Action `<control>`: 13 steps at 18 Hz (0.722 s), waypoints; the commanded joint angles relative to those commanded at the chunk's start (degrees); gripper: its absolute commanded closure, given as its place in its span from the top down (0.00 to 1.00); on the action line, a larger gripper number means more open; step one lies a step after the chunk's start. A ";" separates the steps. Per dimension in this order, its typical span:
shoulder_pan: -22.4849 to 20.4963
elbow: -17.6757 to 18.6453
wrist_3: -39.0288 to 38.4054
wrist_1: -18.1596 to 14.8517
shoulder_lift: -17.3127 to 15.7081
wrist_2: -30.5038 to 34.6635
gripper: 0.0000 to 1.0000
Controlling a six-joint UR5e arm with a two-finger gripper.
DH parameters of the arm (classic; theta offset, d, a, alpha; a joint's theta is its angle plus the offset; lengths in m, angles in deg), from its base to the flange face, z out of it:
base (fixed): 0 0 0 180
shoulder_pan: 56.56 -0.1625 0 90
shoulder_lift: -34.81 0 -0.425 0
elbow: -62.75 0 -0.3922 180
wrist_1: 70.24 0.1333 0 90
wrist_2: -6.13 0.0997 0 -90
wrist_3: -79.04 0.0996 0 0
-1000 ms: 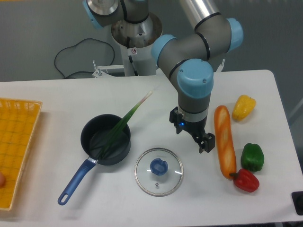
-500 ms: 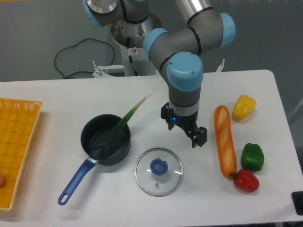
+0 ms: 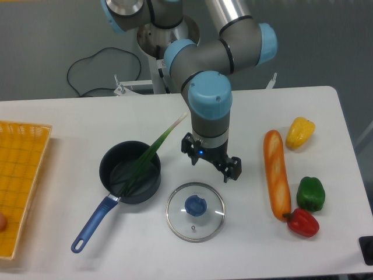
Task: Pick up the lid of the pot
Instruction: 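Move the open gripper over the glass lid's blue knob, then lower the gripper down around the blue knob of the lid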
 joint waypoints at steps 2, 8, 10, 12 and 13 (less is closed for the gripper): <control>0.26 0.27 0.00 0.44 1.05 0.00 1.00; 1.49 -0.42 -3.51 2.11 4.04 0.00 1.00; 1.67 -0.60 -3.52 2.11 4.92 -0.09 1.00; 1.67 -0.69 -3.52 2.20 5.71 -1.23 1.00; 1.67 -0.78 -3.69 2.46 6.23 -1.93 1.00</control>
